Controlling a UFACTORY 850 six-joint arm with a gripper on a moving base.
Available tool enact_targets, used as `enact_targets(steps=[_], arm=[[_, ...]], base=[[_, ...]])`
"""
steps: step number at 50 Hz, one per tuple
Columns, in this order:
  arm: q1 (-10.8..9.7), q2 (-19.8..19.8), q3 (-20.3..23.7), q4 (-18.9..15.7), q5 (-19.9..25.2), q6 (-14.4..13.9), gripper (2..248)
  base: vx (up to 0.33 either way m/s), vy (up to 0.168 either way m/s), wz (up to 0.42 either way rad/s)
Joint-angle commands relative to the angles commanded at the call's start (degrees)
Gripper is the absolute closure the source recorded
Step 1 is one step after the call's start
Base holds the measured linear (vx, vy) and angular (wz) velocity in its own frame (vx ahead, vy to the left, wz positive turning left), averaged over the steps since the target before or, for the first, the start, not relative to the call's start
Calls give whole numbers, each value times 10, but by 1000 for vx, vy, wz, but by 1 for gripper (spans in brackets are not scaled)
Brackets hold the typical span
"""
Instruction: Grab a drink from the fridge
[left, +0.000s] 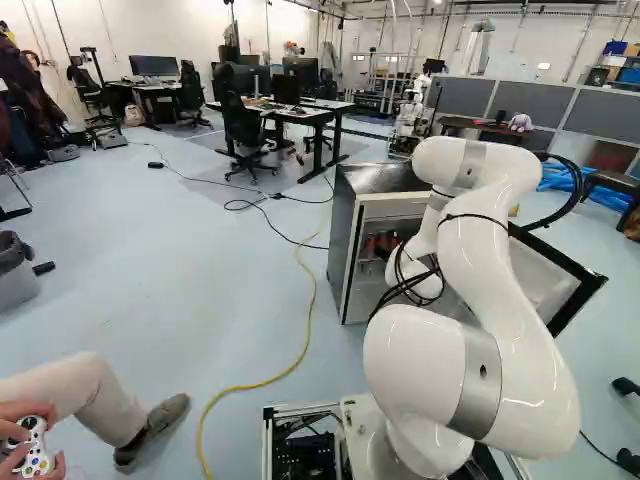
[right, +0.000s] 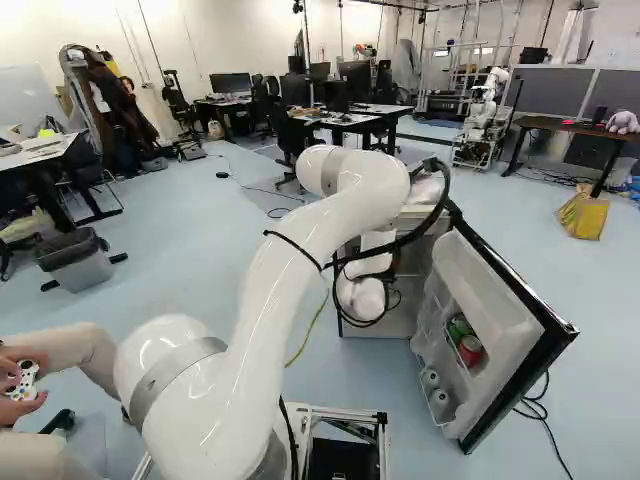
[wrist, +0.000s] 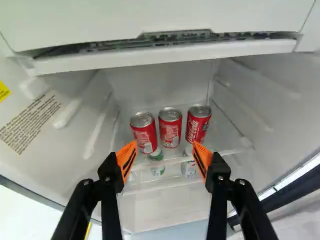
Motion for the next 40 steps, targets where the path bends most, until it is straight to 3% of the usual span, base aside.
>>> enact_targets(steps=[17, 40], arm=[[5, -40, -42, 0, 0, 0, 82], [11, -60, -78, 0, 0, 0, 82]], base=[[0, 0, 0], [0, 0, 0]])
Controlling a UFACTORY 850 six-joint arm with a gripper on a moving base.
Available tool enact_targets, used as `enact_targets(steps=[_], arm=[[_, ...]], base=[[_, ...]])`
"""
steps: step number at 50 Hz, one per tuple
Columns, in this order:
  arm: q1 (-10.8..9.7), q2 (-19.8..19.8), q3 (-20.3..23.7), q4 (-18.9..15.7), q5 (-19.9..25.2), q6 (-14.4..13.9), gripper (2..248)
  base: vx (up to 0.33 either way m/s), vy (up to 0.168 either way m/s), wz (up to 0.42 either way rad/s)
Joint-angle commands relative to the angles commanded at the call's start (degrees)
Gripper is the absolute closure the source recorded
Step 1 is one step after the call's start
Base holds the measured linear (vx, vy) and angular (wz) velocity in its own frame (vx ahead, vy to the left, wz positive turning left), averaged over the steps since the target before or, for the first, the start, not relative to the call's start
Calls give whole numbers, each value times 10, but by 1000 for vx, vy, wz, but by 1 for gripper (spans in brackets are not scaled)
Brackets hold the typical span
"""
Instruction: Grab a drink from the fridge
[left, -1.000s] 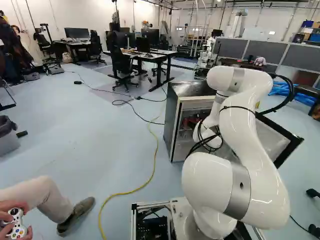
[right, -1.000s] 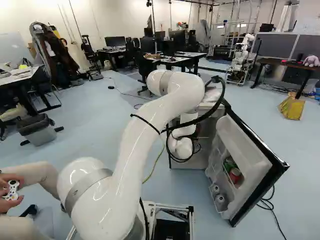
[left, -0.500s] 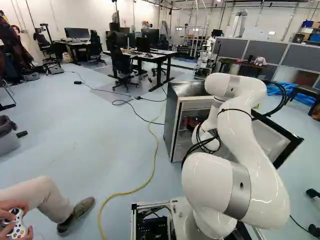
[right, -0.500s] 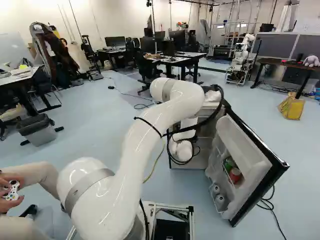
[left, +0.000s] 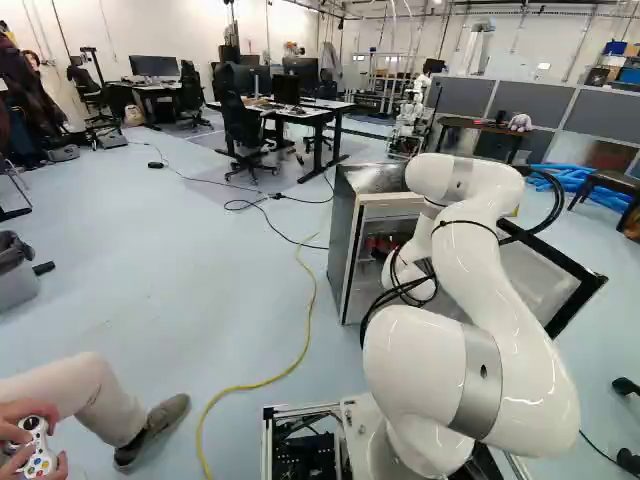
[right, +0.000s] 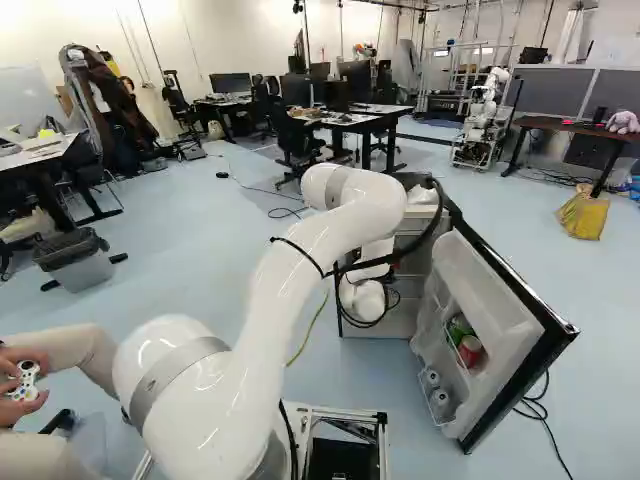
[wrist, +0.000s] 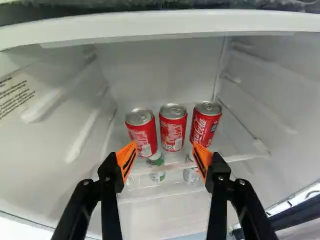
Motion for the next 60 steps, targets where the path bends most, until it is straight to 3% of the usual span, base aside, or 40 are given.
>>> enact_targets(steps=[49, 50, 60], arm=[[-4, -19, -37, -9, 0, 0, 82], [-4, -19, -37, -9, 0, 0, 93], [-4, -19, -37, -9, 0, 0, 106]], base=[[0, 0, 0], [0, 0, 0], [0, 0, 0]])
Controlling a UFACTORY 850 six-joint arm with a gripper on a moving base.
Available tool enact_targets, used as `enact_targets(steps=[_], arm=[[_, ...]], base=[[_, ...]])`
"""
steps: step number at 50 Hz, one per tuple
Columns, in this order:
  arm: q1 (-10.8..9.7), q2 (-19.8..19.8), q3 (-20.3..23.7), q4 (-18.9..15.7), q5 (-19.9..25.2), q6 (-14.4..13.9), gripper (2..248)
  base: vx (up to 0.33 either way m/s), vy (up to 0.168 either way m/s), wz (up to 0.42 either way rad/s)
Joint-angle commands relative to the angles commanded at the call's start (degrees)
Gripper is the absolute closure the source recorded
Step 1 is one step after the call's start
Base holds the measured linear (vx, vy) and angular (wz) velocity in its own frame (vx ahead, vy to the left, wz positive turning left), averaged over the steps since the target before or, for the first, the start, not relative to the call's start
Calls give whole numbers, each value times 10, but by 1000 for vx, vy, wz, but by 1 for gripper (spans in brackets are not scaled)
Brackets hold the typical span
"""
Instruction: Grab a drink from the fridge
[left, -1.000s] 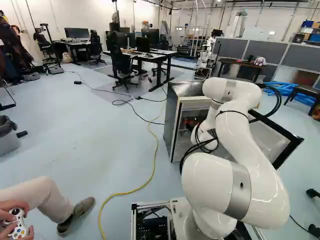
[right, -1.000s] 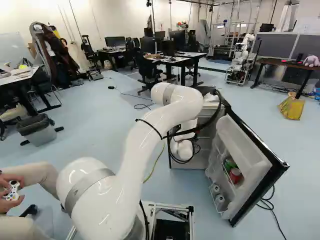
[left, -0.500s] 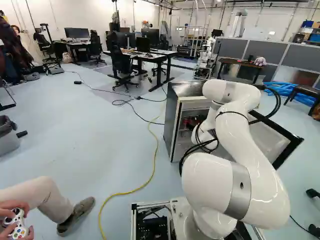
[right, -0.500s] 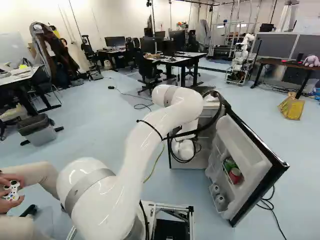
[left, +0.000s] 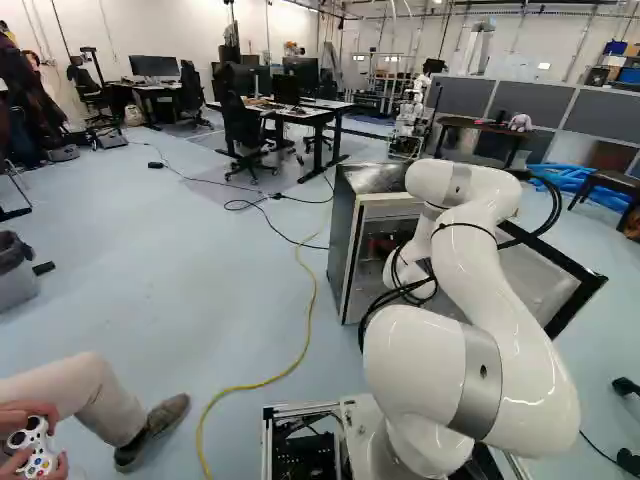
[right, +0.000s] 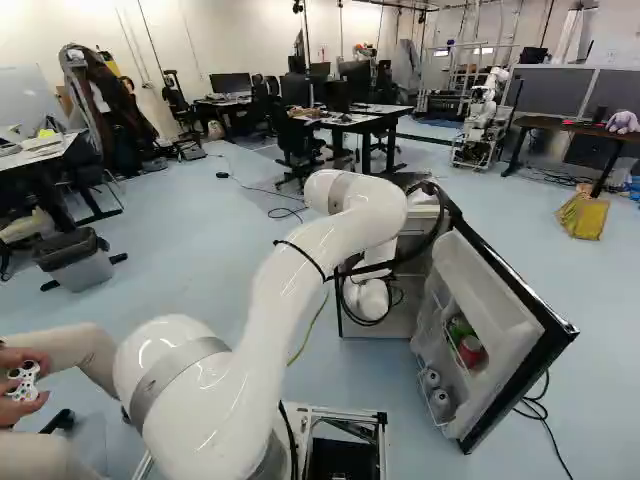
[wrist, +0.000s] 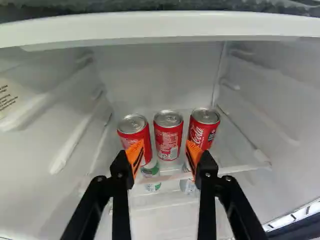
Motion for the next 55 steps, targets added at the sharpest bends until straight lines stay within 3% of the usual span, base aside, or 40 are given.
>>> enact_targets(steps=[1, 55], arm=[[0, 0, 0, 0, 0, 0, 118], [7, -17, -33, 0, 0, 0, 117]], base=[[0, 0, 0], [0, 0, 0]])
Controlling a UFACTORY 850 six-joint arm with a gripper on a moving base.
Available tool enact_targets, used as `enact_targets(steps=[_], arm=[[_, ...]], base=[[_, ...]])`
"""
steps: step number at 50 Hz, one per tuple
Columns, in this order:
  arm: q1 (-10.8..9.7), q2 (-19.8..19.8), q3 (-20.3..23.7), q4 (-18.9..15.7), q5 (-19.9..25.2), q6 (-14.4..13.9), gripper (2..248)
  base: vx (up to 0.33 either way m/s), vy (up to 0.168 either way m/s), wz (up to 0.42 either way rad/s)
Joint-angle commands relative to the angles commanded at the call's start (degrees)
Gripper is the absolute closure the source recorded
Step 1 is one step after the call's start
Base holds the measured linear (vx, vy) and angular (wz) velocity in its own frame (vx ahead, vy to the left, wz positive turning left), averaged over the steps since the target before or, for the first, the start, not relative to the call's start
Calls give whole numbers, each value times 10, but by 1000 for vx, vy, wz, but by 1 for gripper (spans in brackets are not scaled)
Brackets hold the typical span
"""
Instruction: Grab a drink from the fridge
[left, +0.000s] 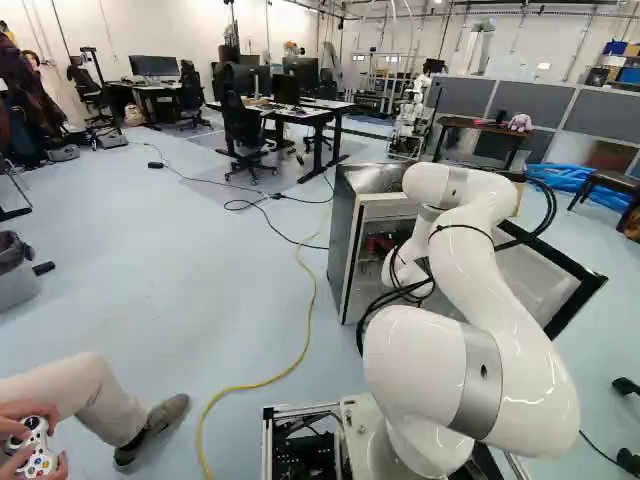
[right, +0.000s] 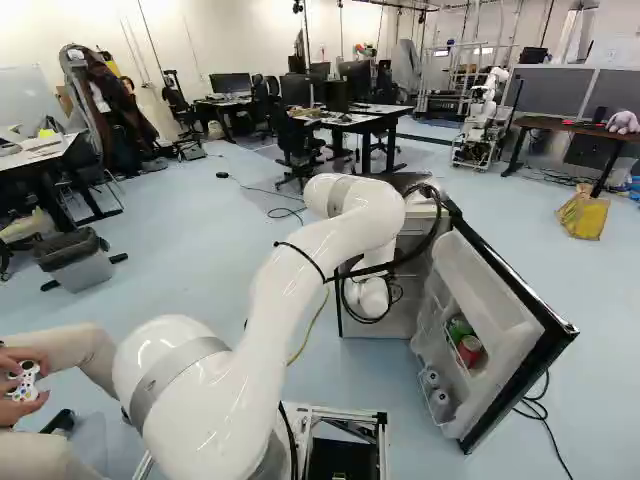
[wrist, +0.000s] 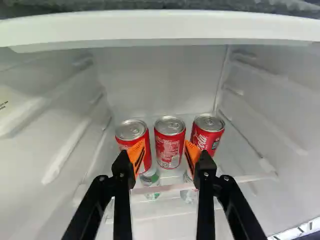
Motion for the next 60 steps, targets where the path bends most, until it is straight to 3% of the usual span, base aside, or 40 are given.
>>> enact_targets(steps=[60], arm=[[6, -18, -34, 0, 0, 0, 117]], base=[[0, 0, 0]])
